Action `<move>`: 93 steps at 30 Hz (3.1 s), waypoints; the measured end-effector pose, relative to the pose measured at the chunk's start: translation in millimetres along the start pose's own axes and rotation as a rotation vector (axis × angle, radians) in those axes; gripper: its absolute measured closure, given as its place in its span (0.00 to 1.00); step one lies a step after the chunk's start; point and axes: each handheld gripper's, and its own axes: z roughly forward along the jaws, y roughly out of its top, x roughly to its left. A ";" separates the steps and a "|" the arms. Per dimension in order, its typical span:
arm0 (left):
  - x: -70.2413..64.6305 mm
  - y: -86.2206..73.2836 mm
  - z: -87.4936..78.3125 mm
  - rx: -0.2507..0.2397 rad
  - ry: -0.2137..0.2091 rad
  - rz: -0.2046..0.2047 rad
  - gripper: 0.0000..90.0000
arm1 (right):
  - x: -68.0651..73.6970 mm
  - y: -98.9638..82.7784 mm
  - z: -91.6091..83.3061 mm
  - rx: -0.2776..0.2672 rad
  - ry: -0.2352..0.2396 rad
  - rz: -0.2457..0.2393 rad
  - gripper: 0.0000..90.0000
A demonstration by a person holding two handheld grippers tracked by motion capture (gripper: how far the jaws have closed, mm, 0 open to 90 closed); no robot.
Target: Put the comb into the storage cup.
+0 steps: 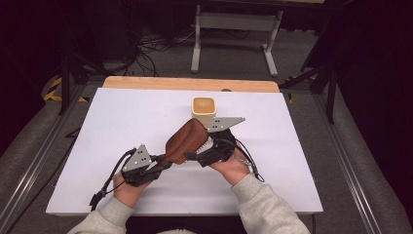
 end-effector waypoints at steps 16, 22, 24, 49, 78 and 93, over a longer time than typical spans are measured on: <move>-0.1 -0.3 3.8 0.045 -0.009 0.008 0.79 | 5.0 17.7 -9.8 0.011 0.133 0.011 0.59; 1.3 -0.5 4.7 0.038 -0.025 0.005 0.77 | 11.2 20.7 -11.7 0.013 0.168 -0.018 0.68; 2.1 0.1 3.0 0.019 -0.028 -0.002 0.75 | 13.1 22.5 -14.0 0.007 0.170 -0.022 0.68; 25.3 -8.2 -31.4 -0.140 -0.015 -0.051 0.01 | 12.2 72.9 -53.0 0.008 0.079 -0.118 0.68; 44.2 -45.4 -59.1 -0.137 0.078 -0.125 0.00 | -10.9 116.5 -87.2 0.017 -0.044 -0.157 0.67; 47.4 -46.9 -62.6 -0.130 0.079 -0.117 0.00 | -27.0 134.1 -102.6 0.017 -0.123 -0.171 0.67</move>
